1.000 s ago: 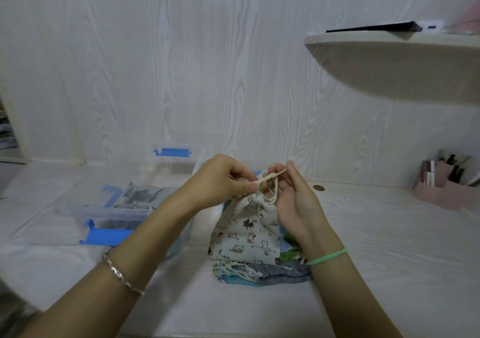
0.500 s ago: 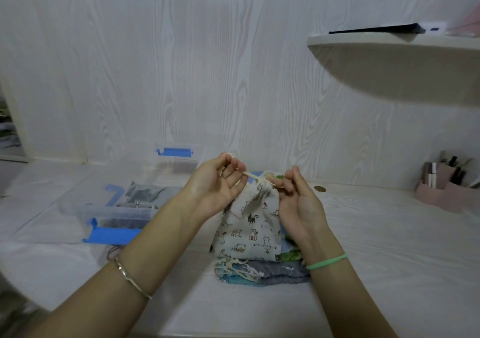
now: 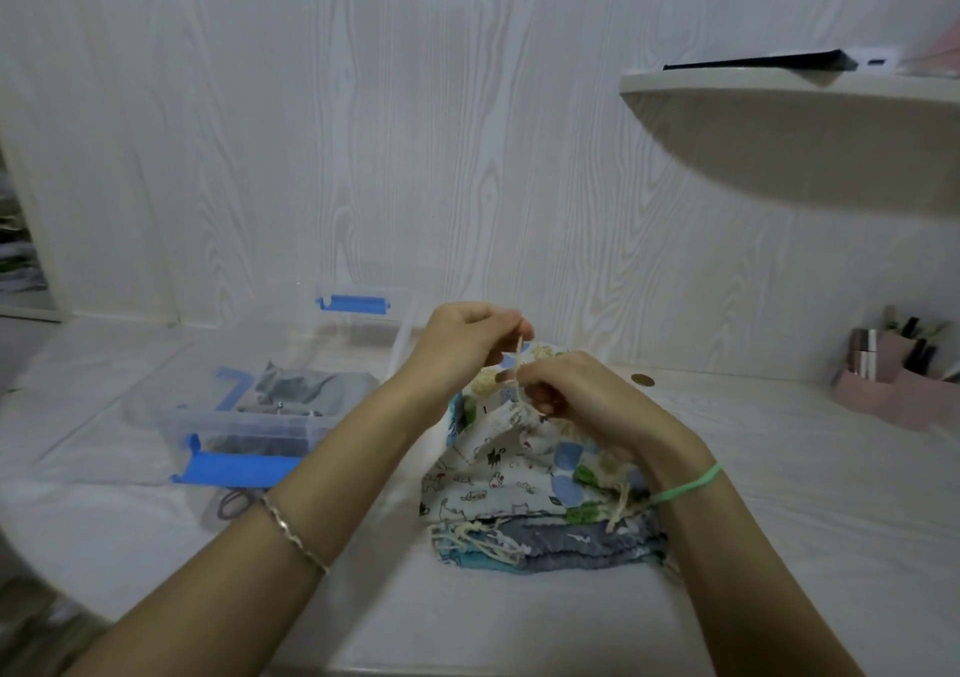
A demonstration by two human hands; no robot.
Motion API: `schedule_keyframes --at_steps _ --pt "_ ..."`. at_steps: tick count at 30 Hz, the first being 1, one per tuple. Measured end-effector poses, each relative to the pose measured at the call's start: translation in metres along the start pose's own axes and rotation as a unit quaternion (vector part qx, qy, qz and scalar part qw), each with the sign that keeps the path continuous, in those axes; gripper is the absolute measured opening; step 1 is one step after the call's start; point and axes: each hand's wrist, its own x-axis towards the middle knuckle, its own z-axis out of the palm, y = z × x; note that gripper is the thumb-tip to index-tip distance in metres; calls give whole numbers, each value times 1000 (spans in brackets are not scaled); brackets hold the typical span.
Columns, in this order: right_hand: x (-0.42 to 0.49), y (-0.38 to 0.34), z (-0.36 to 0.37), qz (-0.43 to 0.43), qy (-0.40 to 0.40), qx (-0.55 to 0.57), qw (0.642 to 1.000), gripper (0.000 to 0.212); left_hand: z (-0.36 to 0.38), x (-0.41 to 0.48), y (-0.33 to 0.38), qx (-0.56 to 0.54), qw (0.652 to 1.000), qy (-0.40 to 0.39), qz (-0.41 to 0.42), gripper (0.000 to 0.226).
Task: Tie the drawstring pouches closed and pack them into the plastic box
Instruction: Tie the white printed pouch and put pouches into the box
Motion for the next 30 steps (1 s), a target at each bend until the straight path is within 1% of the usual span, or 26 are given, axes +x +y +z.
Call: schedule_keyframes --at_steps 2,3,5,7,8,9,10,12,14,16,17,19,20,21,23,26,30 --pt "-1 0 1 -23 3 -33 999 36 1 3 -4 5 999 -39 -28 26" --pt "0 3 2 -30 12 -29 999 35 2 2 -7 2 997 -67 -38 27" --pt "2 10 1 -19 33 36 999 35 2 -1 -14 39 994 -99 -29 33" --pt "3 16 0 10 51 127 991 31 0 -7 -19 97 992 -84 0 62" --pt "4 19 0 24 57 166 984 31 -1 -8 -20 103 992 -74 12 74" --pt "4 22 0 31 56 203 977 30 -2 -8 -23 105 992 -64 23 80" --pt "5 24 -1 31 53 231 971 28 -2 -8 -24 114 992 -49 33 82" --pt "4 26 -1 25 58 253 965 22 -3 -7 -26 158 986 -8 50 69" --pt "4 27 -1 19 90 260 961 18 -5 -7 -24 195 979 9 67 47" --pt "2 29 -3 10 122 255 959 23 -10 -9 -20 240 968 -4 78 32" --pt "1 29 -3 1 124 243 962 27 -12 -10 -18 273 959 -15 78 29" --pt "-1 30 -1 -24 110 205 972 27 -11 -10 -14 335 938 -48 69 29" --pt "-1 29 0 -38 106 183 977 25 -10 -10 -12 342 935 -65 64 30" --pt "-1 28 1 -50 105 167 979 23 -7 -10 -11 332 938 -77 61 27" --pt "-1 25 0 -60 105 153 981 18 -5 -9 -11 277 955 -89 58 15" --pt "-1 24 -3 -52 101 156 981 3 -8 -3 -13 209 969 -122 44 11" --pt "-4 24 -6 -47 77 189 978 3 -11 0 -17 157 974 -160 23 5"
